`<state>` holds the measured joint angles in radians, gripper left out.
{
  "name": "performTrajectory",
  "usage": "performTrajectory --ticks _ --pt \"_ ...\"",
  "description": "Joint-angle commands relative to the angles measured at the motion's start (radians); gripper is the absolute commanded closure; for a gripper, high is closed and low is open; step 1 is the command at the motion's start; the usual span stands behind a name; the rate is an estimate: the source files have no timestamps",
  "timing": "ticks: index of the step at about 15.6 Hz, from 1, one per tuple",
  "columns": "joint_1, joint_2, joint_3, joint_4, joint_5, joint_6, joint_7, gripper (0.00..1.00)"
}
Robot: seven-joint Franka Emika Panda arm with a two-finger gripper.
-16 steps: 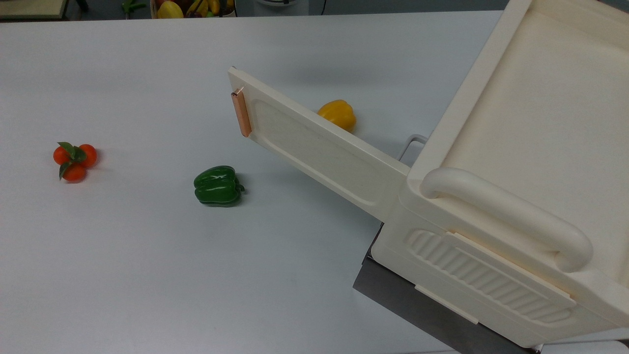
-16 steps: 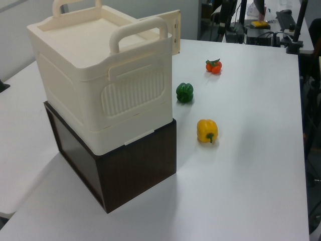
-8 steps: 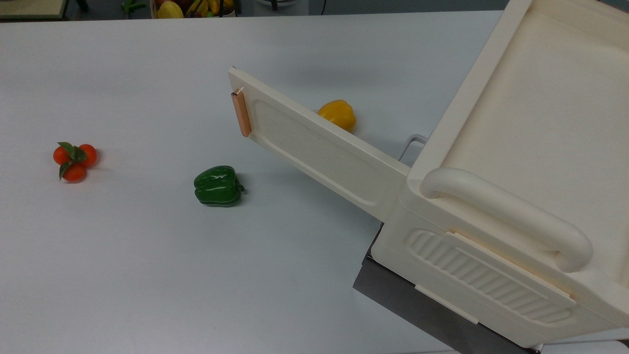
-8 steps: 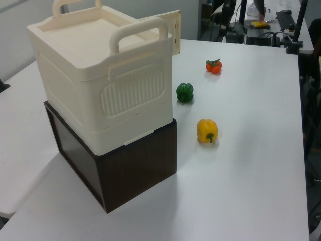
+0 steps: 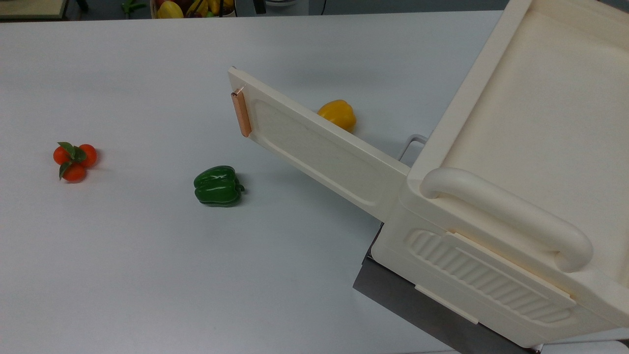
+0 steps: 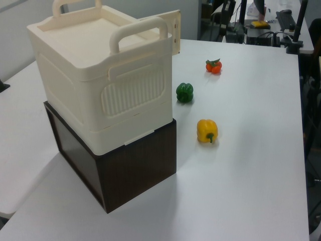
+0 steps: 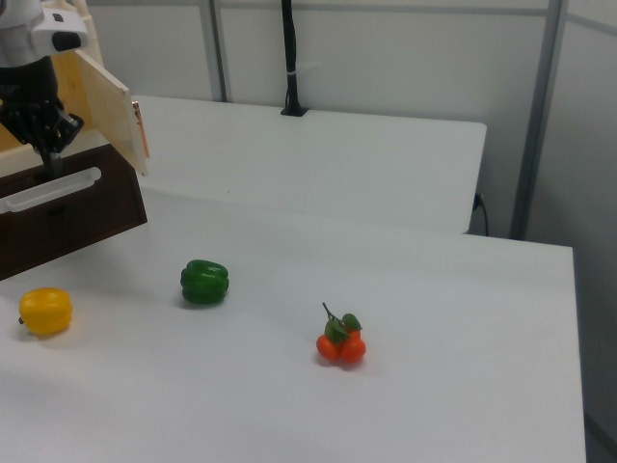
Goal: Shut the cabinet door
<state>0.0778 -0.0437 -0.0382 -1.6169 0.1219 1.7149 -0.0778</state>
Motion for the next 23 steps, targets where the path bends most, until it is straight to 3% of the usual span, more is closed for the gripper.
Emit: performTrajectory --ticks 1,5,8,11,14,17,23 --pt "-0.019 -0.002 -0.003 -0.024 0.047 0.093 -0.007 1.0" --pt "-0.067 0.051 -0.011 -0.029 0.16 0.317 0.0 1.0" --pt "-0.07 0.087 -0.071 -0.026 0.33 0.478 0.038 1.0" --pt "-0.07 0.12 -0.085 -0.024 0.511 0.632 0.038 1.0" --pt "-0.066 0.178 -0.085 -0.02 0.639 0.773 0.038 1.0" --pt "-0.056 0.218 -0.08 -0.02 0.706 0.845 0.038 1.0" --pt "-0.041 0.222 -0.068 -0.031 0.711 0.835 0.039 1.0"
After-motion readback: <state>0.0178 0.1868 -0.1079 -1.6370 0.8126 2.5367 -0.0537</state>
